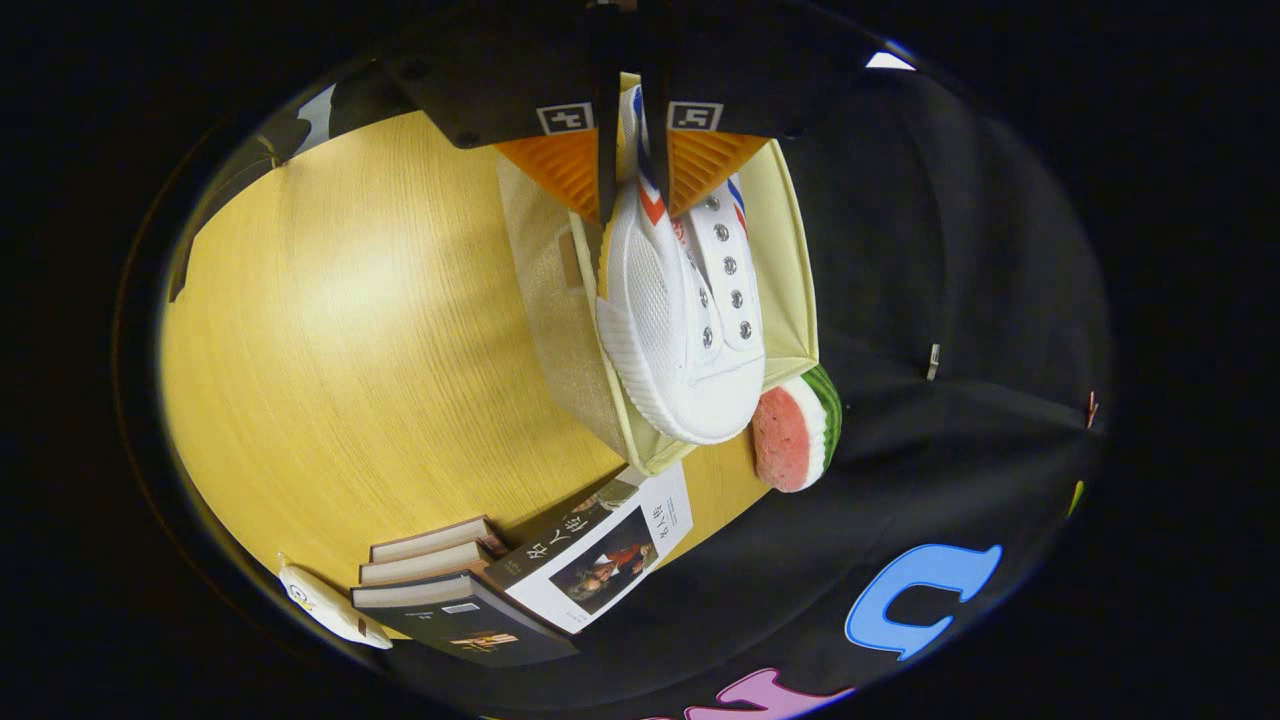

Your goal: Open the storage box then place both shoes into the box .Put the left shoe in first, then the right shoe, with the right side of both shoes facing outward in a uniform manner.

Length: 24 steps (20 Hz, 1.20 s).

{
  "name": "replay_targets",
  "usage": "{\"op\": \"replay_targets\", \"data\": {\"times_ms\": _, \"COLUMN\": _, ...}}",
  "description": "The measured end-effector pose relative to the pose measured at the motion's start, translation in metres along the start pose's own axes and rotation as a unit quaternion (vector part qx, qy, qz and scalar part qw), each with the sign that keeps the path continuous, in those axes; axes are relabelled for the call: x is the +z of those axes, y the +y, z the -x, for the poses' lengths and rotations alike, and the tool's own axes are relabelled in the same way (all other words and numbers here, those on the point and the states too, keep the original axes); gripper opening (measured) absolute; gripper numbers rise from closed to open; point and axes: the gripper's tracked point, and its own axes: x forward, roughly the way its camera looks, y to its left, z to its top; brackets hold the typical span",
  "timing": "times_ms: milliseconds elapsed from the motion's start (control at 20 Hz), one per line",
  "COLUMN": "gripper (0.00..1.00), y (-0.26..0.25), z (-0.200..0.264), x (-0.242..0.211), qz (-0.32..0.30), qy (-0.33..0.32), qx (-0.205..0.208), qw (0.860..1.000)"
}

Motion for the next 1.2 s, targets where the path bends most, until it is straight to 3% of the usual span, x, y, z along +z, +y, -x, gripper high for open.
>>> {"op": "replay_targets", "data": {"times_ms": 100, "gripper": 0.12, "y": -0.001, "z": -0.001, "x": -0.001, "qz": 0.005, "qy": 0.003, "qx": -0.001, "qw": 1.000}}
{"op": "replay_targets", "data": {"times_ms": 250, "gripper": 0.22, "y": 0.015, "z": 0.003, "x": 0.000, "qz": -0.008, "qy": 0.003, "qx": 0.029, "qw": 1.000}}
{"op": "replay_targets", "data": {"times_ms": 350, "gripper": 0.54, "y": 0.030, "z": 0.018, "x": 0.017, "qz": -0.008, "qy": -0.028, "qx": 0.054, "qw": 0.998}}
{"op": "replay_targets", "data": {"times_ms": 400, "gripper": 0.78, "y": 0.032, "z": 0.027, "x": 0.024, "qz": 0.008, "qy": -0.045, "qx": 0.056, "qw": 0.997}}
{"op": "replay_targets", "data": {"times_ms": 500, "gripper": 0.99, "y": 0.038, "z": 0.049, "x": 0.034, "qz": 0.050, "qy": -0.076, "qx": 0.064, "qw": 0.994}}
{"op": "replay_targets", "data": {"times_ms": 750, "gripper": 0.98, "y": 0.036, "z": 0.111, "x": 0.056, "qz": 0.111, "qy": -0.156, "qx": 0.093, "qw": 0.977}}
{"op": "replay_targets", "data": {"times_ms": 1000, "gripper": 0.99, "y": 0.008, "z": 0.166, "x": 0.068, "qz": 0.153, "qy": -0.198, "qx": 0.084, "qw": 0.965}}
{"op": "replay_targets", "data": {"times_ms": 1200, "gripper": 0.98, "y": -0.011, "z": 0.219, "x": 0.094, "qz": 0.197, "qy": -0.265, "qx": 0.071, "qw": 0.941}}
